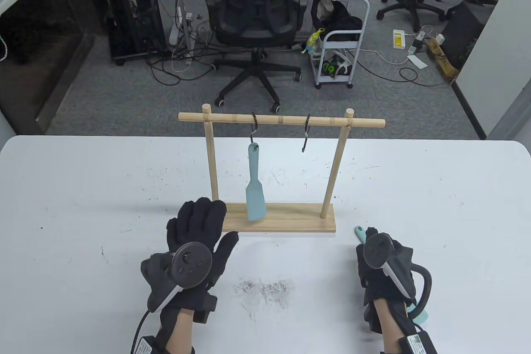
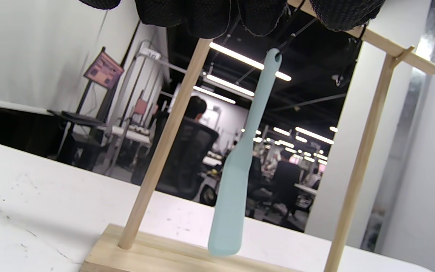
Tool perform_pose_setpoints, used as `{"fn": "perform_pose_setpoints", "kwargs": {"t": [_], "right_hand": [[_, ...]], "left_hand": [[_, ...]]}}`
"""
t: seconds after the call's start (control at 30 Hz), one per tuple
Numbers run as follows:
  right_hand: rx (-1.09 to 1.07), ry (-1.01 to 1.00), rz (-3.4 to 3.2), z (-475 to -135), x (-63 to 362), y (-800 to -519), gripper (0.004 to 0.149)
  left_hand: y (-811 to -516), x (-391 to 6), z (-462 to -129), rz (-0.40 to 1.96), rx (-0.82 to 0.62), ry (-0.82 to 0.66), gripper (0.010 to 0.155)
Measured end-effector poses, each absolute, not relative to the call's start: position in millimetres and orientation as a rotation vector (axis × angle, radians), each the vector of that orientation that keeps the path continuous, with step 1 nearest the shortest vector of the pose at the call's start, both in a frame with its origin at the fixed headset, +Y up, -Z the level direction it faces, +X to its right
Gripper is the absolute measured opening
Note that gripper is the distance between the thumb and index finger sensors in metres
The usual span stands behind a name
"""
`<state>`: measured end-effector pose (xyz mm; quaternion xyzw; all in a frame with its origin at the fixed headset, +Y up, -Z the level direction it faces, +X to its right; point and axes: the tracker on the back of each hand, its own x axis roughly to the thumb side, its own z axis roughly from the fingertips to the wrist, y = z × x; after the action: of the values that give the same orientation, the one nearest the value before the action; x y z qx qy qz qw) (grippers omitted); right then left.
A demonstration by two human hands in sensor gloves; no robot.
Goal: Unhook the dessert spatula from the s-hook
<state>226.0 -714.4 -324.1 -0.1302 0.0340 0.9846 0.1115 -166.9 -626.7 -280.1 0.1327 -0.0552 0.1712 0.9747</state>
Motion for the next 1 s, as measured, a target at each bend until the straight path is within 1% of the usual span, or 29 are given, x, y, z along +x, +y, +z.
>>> {"fn": "perform_pose_setpoints", "kwargs": {"t": [0.23, 0.4, 0.57, 0.67, 0.8, 1.0], "right_hand": [[-0.168, -0.098, 2.728, -316, 188, -660, 0.061], [-0.032, -0.211, 2.664, -309, 155, -635, 0.062], [0.039, -0.257, 2.596, -302, 133, -625, 0.063], [0.077, -0.293, 2.527, -297, 126, -624, 0.063], [0.125, -0.332, 2.53, -293, 122, -628, 0.064], [0.23, -0.289, 2.553, -290, 127, -628, 0.066]], "left_hand": [[-627, -167, -280, 0.347, 0.268, -0.113, 0.074], [-626, -167, -280, 0.353, 0.271, -0.114, 0.074], [-627, -167, -280, 0.362, 0.273, -0.115, 0.075], [-627, -167, -280, 0.365, 0.269, -0.116, 0.075], [-627, -167, -281, 0.366, 0.268, -0.116, 0.075], [-627, -166, -281, 0.362, 0.266, -0.115, 0.076]]}}
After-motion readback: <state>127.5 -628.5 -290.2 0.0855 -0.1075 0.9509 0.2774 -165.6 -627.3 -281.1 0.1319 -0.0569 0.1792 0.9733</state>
